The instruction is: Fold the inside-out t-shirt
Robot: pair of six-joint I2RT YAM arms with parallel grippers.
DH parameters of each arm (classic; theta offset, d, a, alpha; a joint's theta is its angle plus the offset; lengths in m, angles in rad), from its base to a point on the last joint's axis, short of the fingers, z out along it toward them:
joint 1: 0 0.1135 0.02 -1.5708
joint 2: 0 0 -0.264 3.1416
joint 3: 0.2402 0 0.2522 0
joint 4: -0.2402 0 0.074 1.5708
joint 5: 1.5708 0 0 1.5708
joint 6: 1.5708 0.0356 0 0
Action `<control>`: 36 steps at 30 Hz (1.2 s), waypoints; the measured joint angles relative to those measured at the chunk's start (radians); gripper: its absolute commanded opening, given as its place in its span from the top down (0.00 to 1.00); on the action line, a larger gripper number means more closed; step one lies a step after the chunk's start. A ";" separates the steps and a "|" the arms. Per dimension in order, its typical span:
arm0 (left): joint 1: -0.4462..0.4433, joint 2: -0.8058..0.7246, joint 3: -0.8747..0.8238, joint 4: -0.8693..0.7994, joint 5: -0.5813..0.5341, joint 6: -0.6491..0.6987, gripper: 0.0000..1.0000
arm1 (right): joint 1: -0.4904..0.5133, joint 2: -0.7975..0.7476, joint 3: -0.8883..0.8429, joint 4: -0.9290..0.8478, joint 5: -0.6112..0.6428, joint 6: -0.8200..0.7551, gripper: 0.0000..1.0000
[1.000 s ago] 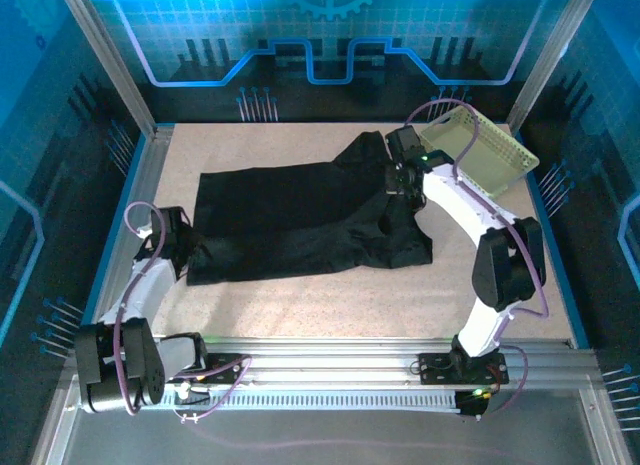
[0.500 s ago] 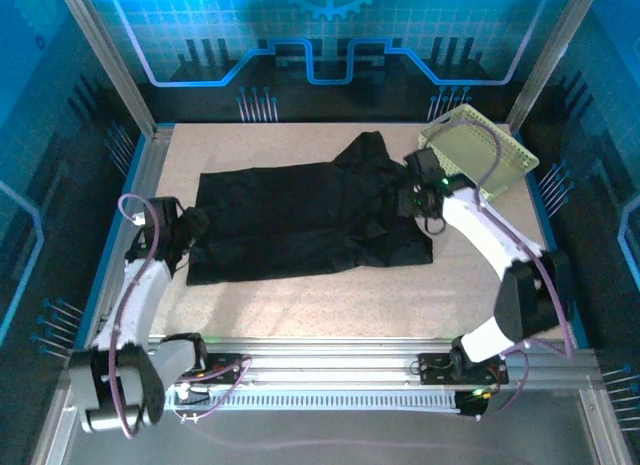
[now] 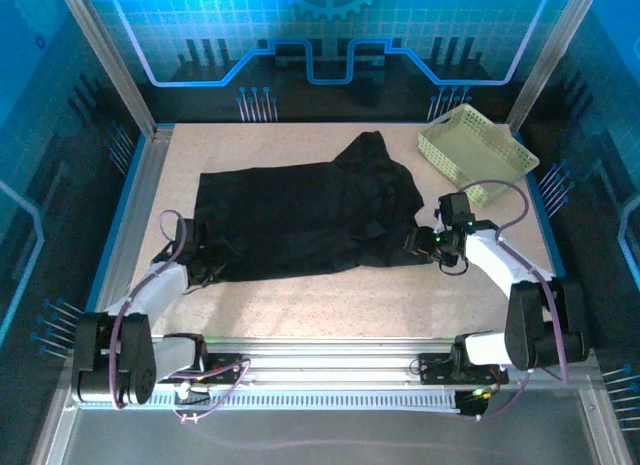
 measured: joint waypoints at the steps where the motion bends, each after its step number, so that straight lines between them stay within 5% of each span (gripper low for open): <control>1: 0.008 0.010 0.000 0.005 0.005 0.000 0.24 | 0.000 0.025 0.006 0.001 0.008 0.010 0.33; 8: 0.112 0.021 -0.017 0.047 0.019 0.000 0.22 | -0.012 0.119 0.027 -0.015 0.166 0.086 0.36; 18: 0.132 0.012 -0.014 0.043 0.058 0.013 0.20 | -0.014 0.125 0.066 -0.031 0.239 0.072 0.35; 26: 0.015 -0.153 0.095 -0.034 0.038 0.026 0.21 | 0.212 -0.024 0.172 -0.061 0.203 0.016 0.34; 36: -0.110 0.138 0.192 0.024 0.076 0.020 0.21 | 0.334 0.277 0.308 0.031 0.082 0.066 0.33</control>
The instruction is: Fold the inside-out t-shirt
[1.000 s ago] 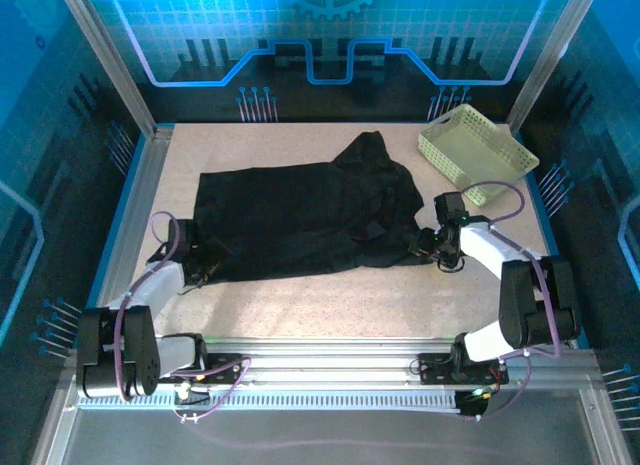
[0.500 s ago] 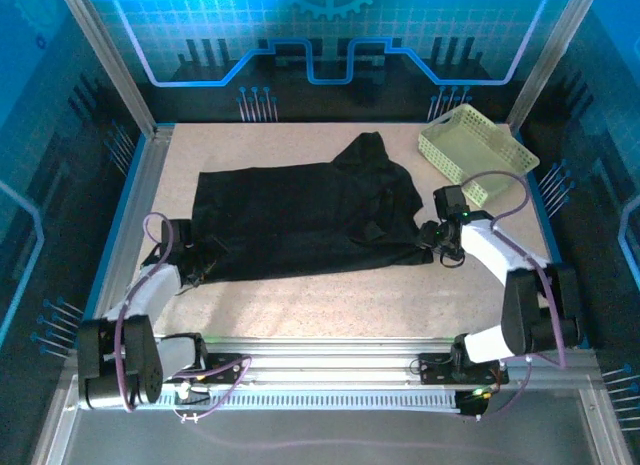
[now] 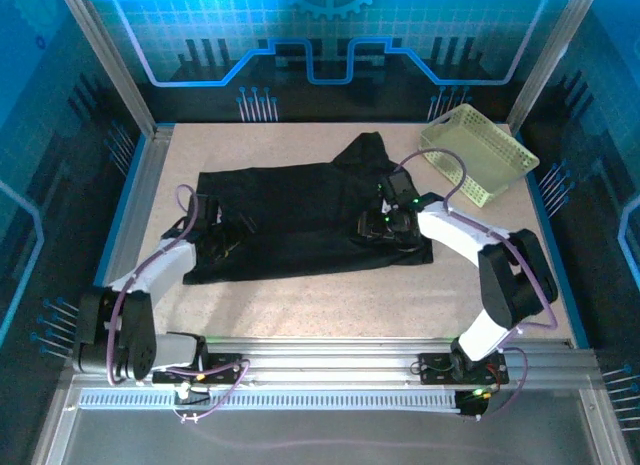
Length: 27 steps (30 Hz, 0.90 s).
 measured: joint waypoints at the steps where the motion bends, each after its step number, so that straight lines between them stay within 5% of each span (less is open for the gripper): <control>1: -0.005 0.015 0.000 0.002 0.001 0.000 0.21 | -0.002 0.014 -0.002 0.002 0.000 0.012 0.33; 9: -0.029 0.052 -0.074 0.035 0.003 -0.022 0.20 | -0.130 0.000 -0.160 0.033 0.010 0.113 0.32; 19: -0.204 -0.149 -0.230 0.055 -0.080 -0.152 0.18 | -0.171 -0.310 -0.407 -0.045 0.119 0.267 0.28; 27: -0.250 -0.258 -0.151 -0.092 -0.160 -0.154 0.18 | -0.178 -0.460 -0.299 -0.109 0.165 0.178 0.28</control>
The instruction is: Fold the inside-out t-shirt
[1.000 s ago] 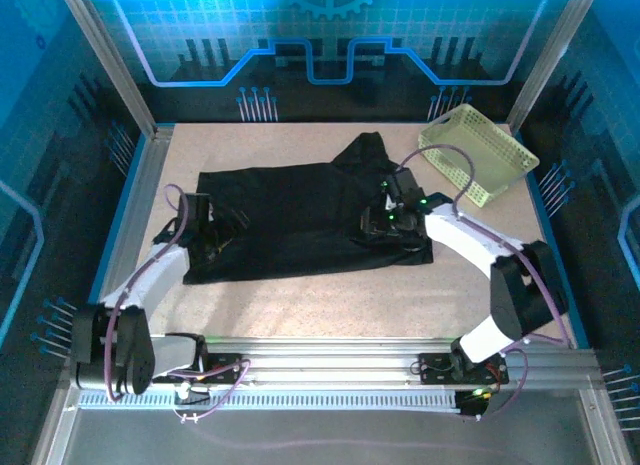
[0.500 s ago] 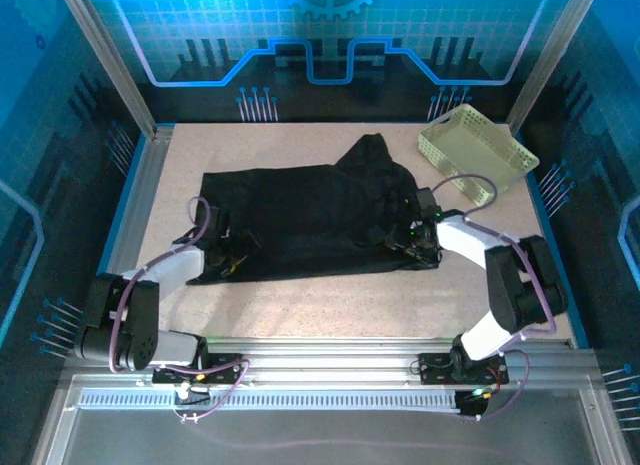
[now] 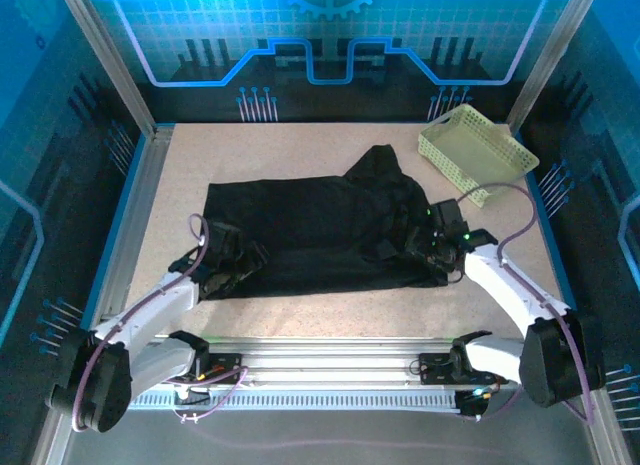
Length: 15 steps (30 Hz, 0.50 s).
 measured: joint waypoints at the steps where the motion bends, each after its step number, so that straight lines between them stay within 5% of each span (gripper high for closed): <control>1: 0.000 0.021 0.043 -0.006 -0.008 0.012 0.18 | 0.000 0.015 0.039 0.001 -0.002 -0.022 0.27; 15: 0.270 0.681 0.777 -0.092 -0.131 0.188 0.16 | -0.011 0.572 0.701 0.006 -0.031 -0.305 0.30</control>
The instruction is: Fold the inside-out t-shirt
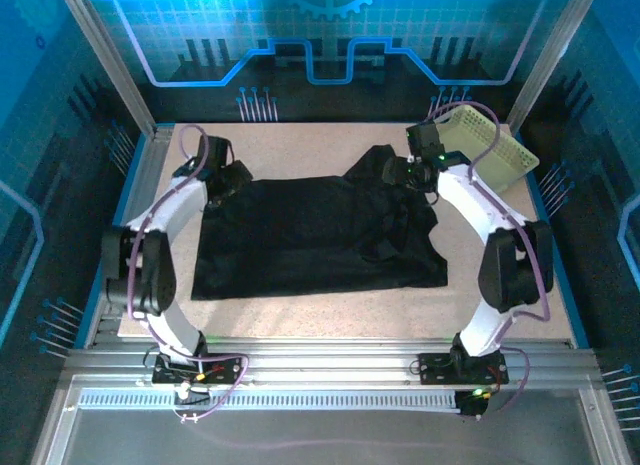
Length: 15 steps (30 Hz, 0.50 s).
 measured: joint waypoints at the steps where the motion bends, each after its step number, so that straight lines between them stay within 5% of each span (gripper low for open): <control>1: 0.013 0.044 0.047 -0.021 -0.012 0.003 0.16 | -0.002 0.024 0.027 0.000 -0.001 -0.015 0.30; 15: 0.113 0.477 0.476 -0.201 -0.043 0.063 0.32 | -0.011 0.135 0.143 0.015 -0.045 -0.114 0.29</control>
